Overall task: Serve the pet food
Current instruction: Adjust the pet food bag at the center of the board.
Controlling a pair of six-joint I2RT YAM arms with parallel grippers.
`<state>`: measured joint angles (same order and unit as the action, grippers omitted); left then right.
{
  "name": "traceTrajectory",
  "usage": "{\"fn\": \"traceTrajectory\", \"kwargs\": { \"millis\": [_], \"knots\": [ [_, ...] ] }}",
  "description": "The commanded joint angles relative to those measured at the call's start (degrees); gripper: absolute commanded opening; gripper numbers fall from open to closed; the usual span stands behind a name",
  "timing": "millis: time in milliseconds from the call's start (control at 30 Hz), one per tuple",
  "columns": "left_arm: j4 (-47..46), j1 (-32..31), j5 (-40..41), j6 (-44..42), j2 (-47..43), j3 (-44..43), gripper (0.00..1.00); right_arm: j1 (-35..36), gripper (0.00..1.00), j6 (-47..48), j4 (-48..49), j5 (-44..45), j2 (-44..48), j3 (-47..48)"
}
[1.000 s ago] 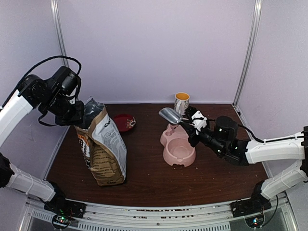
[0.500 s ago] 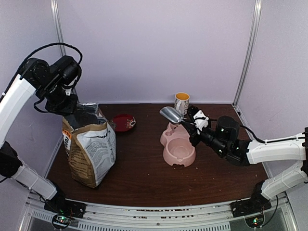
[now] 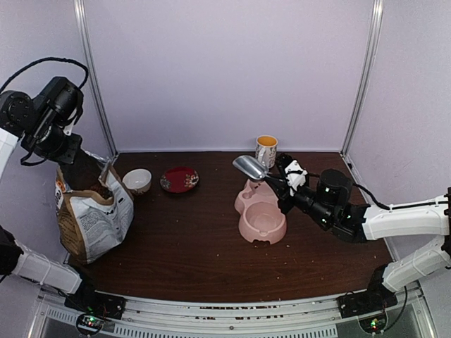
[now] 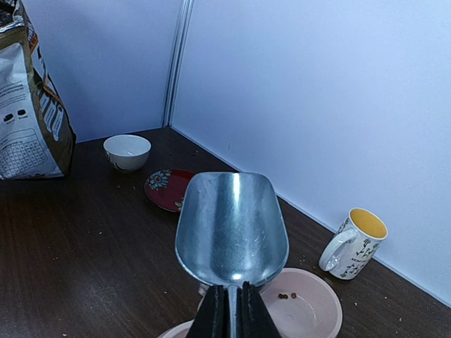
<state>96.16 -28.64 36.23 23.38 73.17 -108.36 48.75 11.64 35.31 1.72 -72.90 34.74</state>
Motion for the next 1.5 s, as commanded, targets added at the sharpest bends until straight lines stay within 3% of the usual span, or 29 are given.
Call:
{"fn": "traceTrajectory", "kwargs": {
  "millis": [0, 233, 433, 533, 867, 1100, 1467],
  "knots": [
    [-1.3, 0.29, 16.26, -2.33, -5.67, -3.19, 0.0, -0.26, 0.0, -1.27, -0.05, -1.64, -0.66, 1.9],
    [-4.5, 1.22, 22.39, -4.6, -5.08, 1.31, 0.0, -0.23, 0.0, -3.23, -0.78, -3.22, -3.16, 4.81],
    [-13.59, 9.11, 25.87, -11.28, -3.75, 3.66, 0.0, -0.21, 0.0, -5.8, 0.23, -5.52, -5.98, 7.03],
    [-15.39, 10.02, 26.58, -13.08, -3.14, 2.99, 0.0, -0.24, 0.0, -6.65, -0.4, -6.21, -6.33, 8.0],
    [-13.27, 9.85, 16.04, -3.95, -3.11, 10.01, 0.0, -0.21, 0.0, -5.65, -1.13, -4.31, -6.27, 6.47],
    [-13.94, 5.05, 11.03, 2.53, -2.5, 16.13, 0.0, -0.23, 0.0, -4.51, -2.74, -3.03, -4.95, 5.17],
    [-9.72, -4.56, 7.87, 11.32, 1.76, 15.98, 0.0, -0.23, 0.0, -4.69, -2.24, -2.29, -3.43, 3.07]
  ]
}}
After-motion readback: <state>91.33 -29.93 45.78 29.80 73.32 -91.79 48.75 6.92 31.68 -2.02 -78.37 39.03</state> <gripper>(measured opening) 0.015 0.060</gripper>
